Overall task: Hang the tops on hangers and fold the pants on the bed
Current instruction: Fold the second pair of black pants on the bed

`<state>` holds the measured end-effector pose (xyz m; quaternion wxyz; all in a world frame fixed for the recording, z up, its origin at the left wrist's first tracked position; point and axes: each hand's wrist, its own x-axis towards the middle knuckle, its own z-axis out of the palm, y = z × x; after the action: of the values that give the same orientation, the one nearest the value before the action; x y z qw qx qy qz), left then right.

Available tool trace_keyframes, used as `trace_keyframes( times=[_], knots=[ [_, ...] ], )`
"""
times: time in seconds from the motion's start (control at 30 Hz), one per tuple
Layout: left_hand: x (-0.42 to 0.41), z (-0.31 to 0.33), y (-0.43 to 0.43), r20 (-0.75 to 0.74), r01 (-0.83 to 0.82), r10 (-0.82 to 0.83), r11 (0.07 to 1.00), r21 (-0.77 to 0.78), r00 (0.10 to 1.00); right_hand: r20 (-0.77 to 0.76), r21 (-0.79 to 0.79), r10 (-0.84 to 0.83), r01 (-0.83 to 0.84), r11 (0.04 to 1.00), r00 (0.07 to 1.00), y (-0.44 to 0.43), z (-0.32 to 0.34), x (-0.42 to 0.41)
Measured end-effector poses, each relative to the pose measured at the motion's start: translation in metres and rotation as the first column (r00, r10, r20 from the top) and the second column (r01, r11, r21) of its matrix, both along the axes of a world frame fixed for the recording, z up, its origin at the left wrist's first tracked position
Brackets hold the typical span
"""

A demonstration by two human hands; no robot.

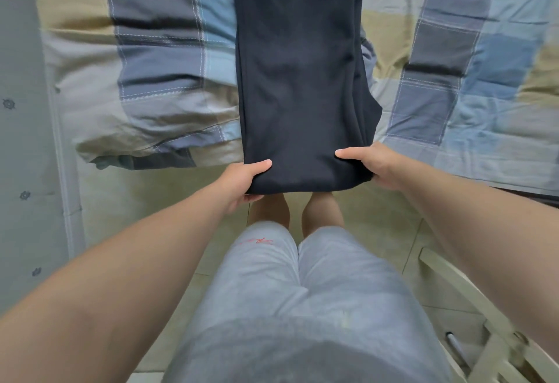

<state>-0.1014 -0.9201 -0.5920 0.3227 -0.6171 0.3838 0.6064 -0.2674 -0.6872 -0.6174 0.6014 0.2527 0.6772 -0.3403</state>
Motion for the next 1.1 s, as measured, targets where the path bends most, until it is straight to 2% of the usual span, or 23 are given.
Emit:
trace_keyframes(
  times=[0.1,0.17,0.27,0.4,0.5,0.63,0.87,1.1],
  knots=[
    [0.004,0.03,0.003,0.021,-0.035,0.035,0.999,0.024,0.999,0.003,0.007,-0.031,0.031,0.999,1.0,0.006,0.033,0.01],
    [0.011,0.05,0.006,0.068,-0.001,0.0,1.0,0.026,0.998,0.015,0.012,-0.054,0.054,0.998,0.998,0.01,0.056,0.022],
    [0.026,0.076,0.011,0.17,0.069,-0.074,0.997,0.034,0.983,0.033,0.025,-0.002,0.001,1.0,0.999,0.02,0.086,0.044],
    [0.035,0.103,0.006,0.258,0.134,-0.158,0.985,0.107,0.953,0.158,0.037,-0.066,0.061,0.997,0.985,0.032,0.112,0.06],
    [0.021,0.114,-0.006,0.25,0.131,-0.154,0.985,0.109,0.956,0.162,0.04,-0.147,0.143,0.989,0.976,0.029,0.125,0.053],
    [-0.009,0.117,-0.018,0.223,0.046,-0.058,0.997,0.06,0.973,0.117,0.038,-0.287,0.284,0.958,0.951,0.011,0.133,0.029],
    [-0.078,0.097,-0.041,0.124,-0.31,0.298,0.947,0.089,0.946,0.078,0.001,-0.489,0.491,0.871,0.869,-0.031,0.12,-0.05],
    [-0.173,0.052,-0.083,-0.054,-0.399,0.404,0.914,0.077,0.913,0.064,-0.08,-0.57,0.573,0.815,0.819,-0.087,0.074,-0.136]
  ],
)
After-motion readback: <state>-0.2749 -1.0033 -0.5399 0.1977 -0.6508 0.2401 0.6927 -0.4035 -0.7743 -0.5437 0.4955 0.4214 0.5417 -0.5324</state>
